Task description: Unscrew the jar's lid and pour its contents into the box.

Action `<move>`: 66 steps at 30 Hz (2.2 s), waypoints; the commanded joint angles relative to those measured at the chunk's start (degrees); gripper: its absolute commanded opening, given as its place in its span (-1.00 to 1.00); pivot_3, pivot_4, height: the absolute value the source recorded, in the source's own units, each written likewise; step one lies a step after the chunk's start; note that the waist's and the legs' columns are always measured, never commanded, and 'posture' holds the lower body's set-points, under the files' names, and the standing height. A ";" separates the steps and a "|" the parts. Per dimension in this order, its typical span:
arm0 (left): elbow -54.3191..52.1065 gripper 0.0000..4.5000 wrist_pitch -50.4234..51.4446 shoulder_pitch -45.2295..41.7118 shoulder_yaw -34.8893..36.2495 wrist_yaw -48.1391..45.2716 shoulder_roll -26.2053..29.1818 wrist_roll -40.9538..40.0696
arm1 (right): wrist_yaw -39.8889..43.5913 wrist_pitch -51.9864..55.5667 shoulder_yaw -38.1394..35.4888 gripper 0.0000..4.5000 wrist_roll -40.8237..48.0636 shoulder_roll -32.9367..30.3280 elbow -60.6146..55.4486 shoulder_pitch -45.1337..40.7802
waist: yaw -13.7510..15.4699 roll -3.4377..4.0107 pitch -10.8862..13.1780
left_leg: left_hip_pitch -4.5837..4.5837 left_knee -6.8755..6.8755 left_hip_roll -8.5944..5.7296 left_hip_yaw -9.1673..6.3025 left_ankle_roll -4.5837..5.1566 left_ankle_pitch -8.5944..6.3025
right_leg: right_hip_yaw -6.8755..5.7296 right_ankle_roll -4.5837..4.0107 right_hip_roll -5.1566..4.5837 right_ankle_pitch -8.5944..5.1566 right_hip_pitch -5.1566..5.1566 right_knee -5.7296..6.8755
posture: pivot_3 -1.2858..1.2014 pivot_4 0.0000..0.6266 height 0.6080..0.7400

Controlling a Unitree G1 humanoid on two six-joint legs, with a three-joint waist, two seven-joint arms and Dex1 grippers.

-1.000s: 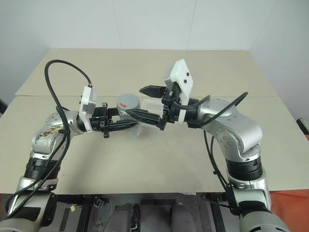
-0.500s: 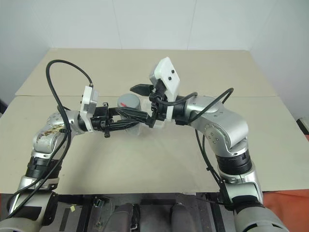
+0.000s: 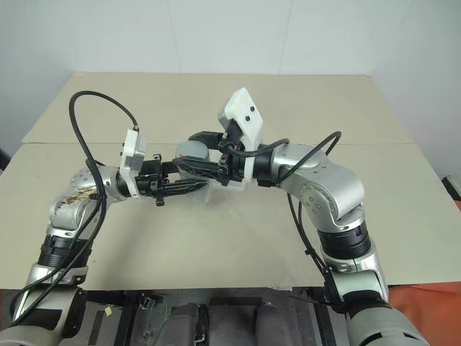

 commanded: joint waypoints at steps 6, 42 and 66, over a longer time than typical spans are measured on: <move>-1.67 -0.14 -0.82 -0.08 0.39 -0.41 0.45 -0.11 | -0.01 1.14 -1.94 0.23 1.64 0.02 -1.06 -2.03 | 0.00 0.00 0.00 | 0.00 0.00 0.00 0.00 0.00 0.00 | 0.00 0.00 0.00 0.00 0.00 0.00 | 0.03 -0.52 1.00; -4.03 -0.14 -3.08 4.56 7.01 8.00 0.60 -0.59 | -26.88 -3.49 -10.02 0.23 -19.50 0.33 15.69 12.39 | -0.22 -0.01 -0.02 | 0.01 -0.02 -0.01 0.07 -0.04 0.02 | 0.06 0.00 -0.01 0.00 -0.05 0.06 | 0.03 -0.52 1.00; 9.03 -0.14 -16.80 -6.95 2.36 25.90 -1.82 17.30 | -0.15 8.32 -14.14 0.98 -5.65 -17.02 0.10 8.91 | 0.15 0.01 0.00 | 0.05 -0.01 -0.03 0.04 -0.04 0.02 | -0.02 -0.01 0.01 0.02 0.10 -0.04 | 0.03 -0.52 1.00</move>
